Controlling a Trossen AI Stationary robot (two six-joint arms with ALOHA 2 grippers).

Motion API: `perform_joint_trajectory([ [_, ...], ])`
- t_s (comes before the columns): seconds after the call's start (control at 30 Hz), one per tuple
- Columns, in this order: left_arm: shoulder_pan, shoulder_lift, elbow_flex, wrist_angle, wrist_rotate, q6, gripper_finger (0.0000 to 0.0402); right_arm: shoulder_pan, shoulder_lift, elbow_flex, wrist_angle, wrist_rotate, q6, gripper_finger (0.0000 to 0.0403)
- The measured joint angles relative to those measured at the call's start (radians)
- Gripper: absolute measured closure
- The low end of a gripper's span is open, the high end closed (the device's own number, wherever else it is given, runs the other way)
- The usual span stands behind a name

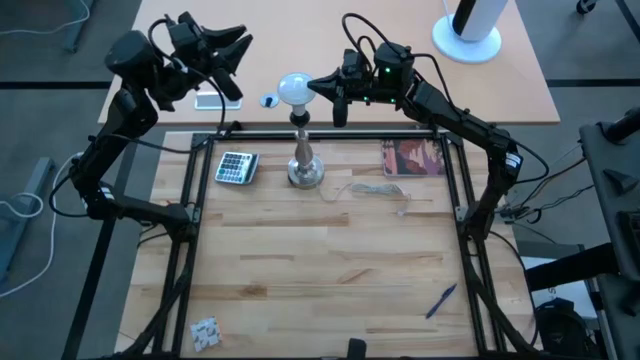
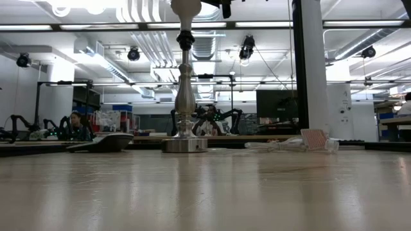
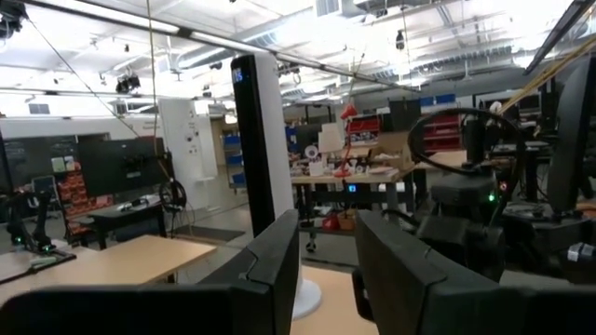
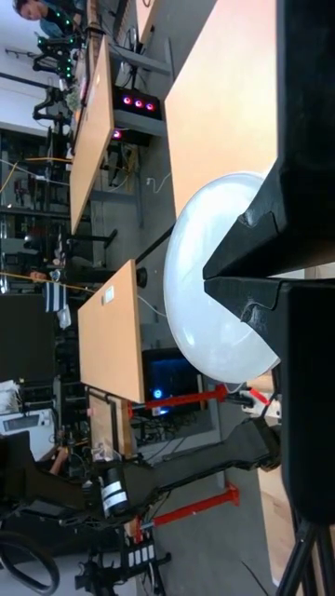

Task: Screw lightbulb
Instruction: Insert the lightbulb into the table lamp

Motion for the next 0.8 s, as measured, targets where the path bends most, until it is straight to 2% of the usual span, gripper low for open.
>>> perform_joint_trajectory([
  [0.13, 0.001, 0.000, -0.002, -0.050, -0.010, 0.002, 0.0295, 0.000, 0.000, 0.000, -0.003, 0.000, 0.000, 0.0403],
  [0.37, 0.001, 0.001, -0.027, -0.138, -0.106, 0.002, 0.0281, 0.000, -0.002, 0.000, -0.005, 0.000, 0.005, 0.0403],
  [0.5, 0.001, 0.002, -0.035, -0.115, -0.112, 0.002, 0.0274, 0.000, -0.002, 0.000, -0.005, 0.000, 0.020, 0.0403],
  [0.7, 0.001, 0.006, -0.034, -0.056, -0.265, 0.057, 0.0278, 0.000, -0.002, 0.000, -0.006, 0.000, 0.020, 0.0403],
  [0.8, 0.001, 0.007, -0.034, -0.053, -0.258, 0.079, 0.0286, 0.000, -0.002, 0.000, -0.006, 0.000, 0.032, 0.0403],
])
